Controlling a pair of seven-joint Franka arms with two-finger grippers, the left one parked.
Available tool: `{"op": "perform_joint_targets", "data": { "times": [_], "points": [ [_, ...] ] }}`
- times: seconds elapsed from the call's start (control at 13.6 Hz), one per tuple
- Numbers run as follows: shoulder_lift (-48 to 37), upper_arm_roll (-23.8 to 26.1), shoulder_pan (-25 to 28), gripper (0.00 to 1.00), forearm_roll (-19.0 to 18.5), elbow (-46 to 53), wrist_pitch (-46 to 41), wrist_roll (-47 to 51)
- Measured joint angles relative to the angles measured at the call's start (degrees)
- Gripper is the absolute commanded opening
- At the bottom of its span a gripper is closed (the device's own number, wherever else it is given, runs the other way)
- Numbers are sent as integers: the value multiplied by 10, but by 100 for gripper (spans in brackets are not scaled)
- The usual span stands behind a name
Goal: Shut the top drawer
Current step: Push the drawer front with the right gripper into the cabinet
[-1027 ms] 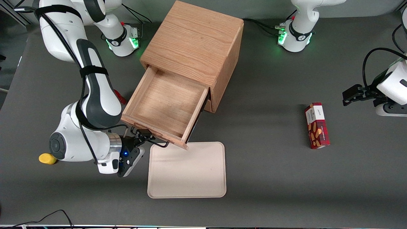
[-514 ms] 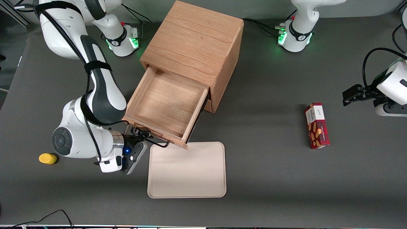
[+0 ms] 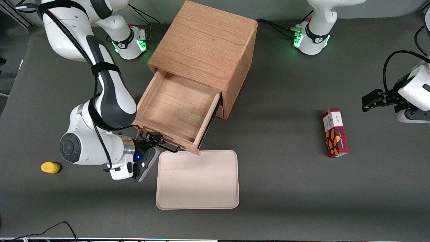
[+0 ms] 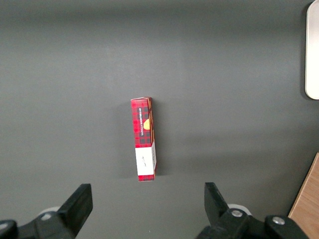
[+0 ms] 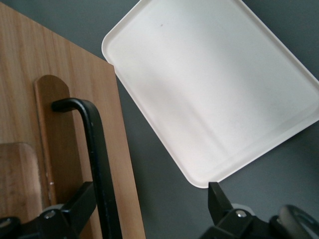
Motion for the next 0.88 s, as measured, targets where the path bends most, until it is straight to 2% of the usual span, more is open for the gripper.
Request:
{"op": "perform_joint_targets", "data": {
  "times": [0.88],
  "points": [
    [-49,27,0,100,0,-83,18,40]
  ]
}}
